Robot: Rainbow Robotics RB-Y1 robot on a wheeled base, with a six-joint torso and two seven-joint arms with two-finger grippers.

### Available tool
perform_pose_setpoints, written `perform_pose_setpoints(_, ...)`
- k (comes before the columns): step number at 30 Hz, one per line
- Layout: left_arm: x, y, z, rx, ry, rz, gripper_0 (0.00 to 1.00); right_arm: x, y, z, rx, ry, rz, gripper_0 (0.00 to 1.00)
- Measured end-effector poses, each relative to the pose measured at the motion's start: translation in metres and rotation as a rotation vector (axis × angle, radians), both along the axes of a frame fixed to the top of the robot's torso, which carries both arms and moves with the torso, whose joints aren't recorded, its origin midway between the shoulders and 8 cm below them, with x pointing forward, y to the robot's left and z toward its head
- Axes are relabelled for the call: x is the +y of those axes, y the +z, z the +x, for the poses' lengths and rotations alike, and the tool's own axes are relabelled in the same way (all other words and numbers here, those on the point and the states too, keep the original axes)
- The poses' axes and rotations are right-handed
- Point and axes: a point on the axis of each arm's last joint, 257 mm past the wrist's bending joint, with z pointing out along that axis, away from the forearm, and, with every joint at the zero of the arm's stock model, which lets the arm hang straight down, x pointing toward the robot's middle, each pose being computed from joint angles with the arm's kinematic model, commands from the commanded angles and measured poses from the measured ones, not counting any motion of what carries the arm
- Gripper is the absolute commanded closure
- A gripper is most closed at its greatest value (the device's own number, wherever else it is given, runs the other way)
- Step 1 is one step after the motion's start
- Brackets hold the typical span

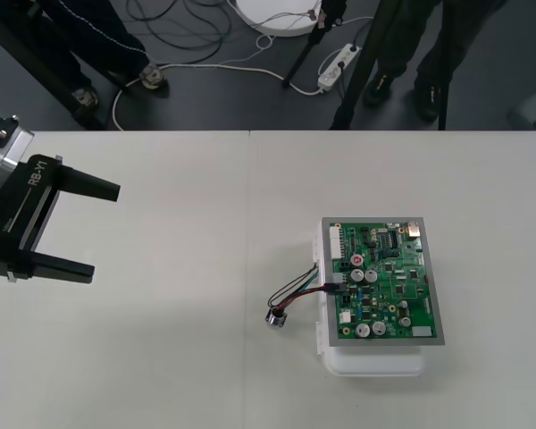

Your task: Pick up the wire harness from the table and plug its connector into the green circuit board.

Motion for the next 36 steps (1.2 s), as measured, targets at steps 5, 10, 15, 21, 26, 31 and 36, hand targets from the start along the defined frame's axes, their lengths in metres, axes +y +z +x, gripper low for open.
perform_pose_setpoints(5,-0.004,0.003,-0.002,-0.018,-0.004,0.009,0.0,0.002,-0.002,-0.002,-0.003,0.017,-0.001,0.0)
perform_pose_setpoints(10,-0.009,0.007,-0.003,-0.038,-0.01,0.008,0.0,0.006,-0.004,-0.004,0.007,0.026,0.008,0.0)
perform_pose_setpoints(15,-0.01,0.01,-0.003,-0.054,-0.013,0.01,0.0,0.008,-0.004,-0.006,0.013,0.03,0.018,0.0)
perform_pose_setpoints(21,-0.011,0.011,-0.004,-0.116,-0.047,0.011,0.0,0.007,-0.006,-0.007,0.019,0.03,0.02,0.0)
perform_pose_setpoints(26,-0.011,0.007,-0.006,-0.126,-0.052,0.011,0.0,0.007,-0.006,-0.007,-0.004,0.049,0.011,0.0)
perform_pose_setpoints(31,-0.009,0.002,-0.008,-0.11,-0.046,0.011,0.0,0.007,-0.006,-0.007,-0.026,0.067,0.0,0.0)
perform_pose_setpoints(36,-0.008,0.0,-0.009,-0.103,-0.044,0.01,0.0,0.006,-0.008,-0.007,-0.026,0.064,-0.007,0.0)
